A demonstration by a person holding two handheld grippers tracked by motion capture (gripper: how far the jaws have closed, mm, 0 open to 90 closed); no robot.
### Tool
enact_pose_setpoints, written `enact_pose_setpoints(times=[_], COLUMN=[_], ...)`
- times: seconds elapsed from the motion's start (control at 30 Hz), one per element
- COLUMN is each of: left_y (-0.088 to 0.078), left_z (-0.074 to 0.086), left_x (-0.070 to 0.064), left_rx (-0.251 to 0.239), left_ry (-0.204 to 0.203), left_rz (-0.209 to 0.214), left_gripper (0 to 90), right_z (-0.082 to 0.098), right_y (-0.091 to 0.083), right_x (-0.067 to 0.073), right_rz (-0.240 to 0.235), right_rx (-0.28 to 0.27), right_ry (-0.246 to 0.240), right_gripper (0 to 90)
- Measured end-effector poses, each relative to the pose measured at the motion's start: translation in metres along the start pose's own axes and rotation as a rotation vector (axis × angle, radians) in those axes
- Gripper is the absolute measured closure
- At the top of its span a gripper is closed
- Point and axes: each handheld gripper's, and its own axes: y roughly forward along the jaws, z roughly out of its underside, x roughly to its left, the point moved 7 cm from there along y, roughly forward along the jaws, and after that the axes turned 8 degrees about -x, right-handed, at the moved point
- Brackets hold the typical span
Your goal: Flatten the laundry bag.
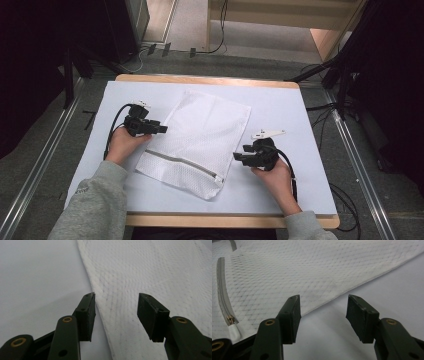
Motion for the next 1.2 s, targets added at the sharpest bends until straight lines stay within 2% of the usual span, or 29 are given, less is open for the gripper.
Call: enact_pose_setpoints(times=[0.07,0.13,0.17,0.2,0.37,0.5,0.8,1.1,1.2], left_y=[0.004,0.005,0.005,0.005,0.007,0.007,0.0,-0.012,-0.016], left_z=[0.002,0.004,0.004,0.004,0.006,0.007,0.01,0.017,0.02], left_x=[0.001,0.002,0.003,0.003,-0.002,-0.003,0.005,0.012,0.013], left_rx=[0.005,0.002,0.002,0.0,0.028,0.044,0.03,0.013,0.011], left_ry=[-0.008,0.003,-0.003,-0.011,0.003,0.003,-0.06,-0.084,-0.093], left_rz=[0.02,0.016,0.016,0.013,0.027,0.019,-0.008,-0.035,-0.041], left_gripper=[50.2,53.0,57.9,57.9,76.7,88.6,90.0,89.9,89.9], right_z=[0.001,0.0,-0.002,-0.002,-0.001,-0.001,-0.002,-0.011,-0.015], right_y=[0.002,0.004,0.008,0.008,0.016,0.019,0.031,0.045,0.053], right_x=[0.001,0.0,-0.002,-0.002,-0.006,-0.009,-0.013,-0.011,-0.008], right_rz=[0.001,0.004,0.009,0.009,0.018,0.028,0.044,0.054,0.047], right_rx=[0.004,-0.004,-0.017,-0.017,-0.005,-0.011,0.011,0.0,-0.009], right_ry=[-0.005,-0.005,0.007,0.007,0.015,0.024,0.024,0.018,0.01], right_gripper=[47.2,47.6,47.9,47.9,48.2,48.4,50.1,52.1,56.1])
